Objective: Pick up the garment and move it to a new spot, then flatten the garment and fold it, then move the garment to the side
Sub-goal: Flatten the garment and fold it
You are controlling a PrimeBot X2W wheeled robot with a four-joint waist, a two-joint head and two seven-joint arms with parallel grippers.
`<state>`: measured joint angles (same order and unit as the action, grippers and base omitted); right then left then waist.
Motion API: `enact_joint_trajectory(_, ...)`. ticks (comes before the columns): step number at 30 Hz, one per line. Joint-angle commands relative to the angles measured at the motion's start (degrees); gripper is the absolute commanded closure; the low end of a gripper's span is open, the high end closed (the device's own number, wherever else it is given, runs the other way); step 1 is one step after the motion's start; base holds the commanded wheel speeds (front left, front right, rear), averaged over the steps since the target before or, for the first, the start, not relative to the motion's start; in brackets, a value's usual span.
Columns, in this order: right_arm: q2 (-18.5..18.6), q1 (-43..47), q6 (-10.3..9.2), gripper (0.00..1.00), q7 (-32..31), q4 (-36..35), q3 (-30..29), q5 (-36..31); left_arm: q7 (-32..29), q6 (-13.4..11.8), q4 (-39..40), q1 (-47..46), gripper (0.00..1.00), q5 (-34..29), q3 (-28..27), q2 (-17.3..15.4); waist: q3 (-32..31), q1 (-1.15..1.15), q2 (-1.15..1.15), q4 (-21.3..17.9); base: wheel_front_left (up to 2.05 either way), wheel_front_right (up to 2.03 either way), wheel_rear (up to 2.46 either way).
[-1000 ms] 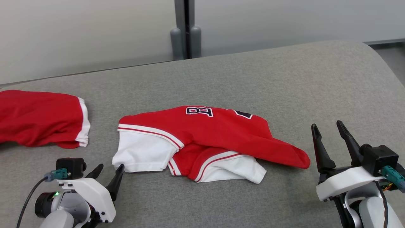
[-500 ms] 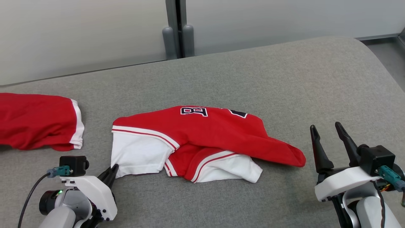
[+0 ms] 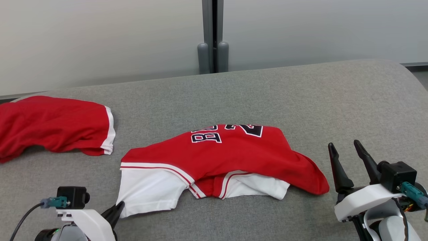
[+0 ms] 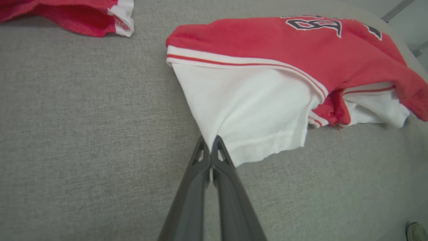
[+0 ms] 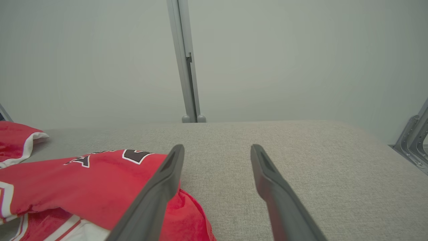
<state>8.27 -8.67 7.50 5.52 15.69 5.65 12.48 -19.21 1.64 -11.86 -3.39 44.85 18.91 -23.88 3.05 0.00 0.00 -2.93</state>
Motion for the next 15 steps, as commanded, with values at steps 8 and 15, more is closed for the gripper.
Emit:
enact_joint_trajectory(8,0.61,0.41,-0.02,0.0,-0.85,-0.29,0.16,0.67,-0.51,-4.76,4.58,4.98,0.0,-0.97,-0.12,-0.31,0.4,0.0,0.0,0.09,0.0,0.0,0.0)
enact_joint_trajectory(15,0.27,1.06,-0.02,0.0,-0.31,0.28,0.2,1.17,7.92,-4.56,1.88,4.81,0.0,-3.67,-0.31,1.55,-0.26,0.0,0.0,-0.53,0.0,0.0,0.0)
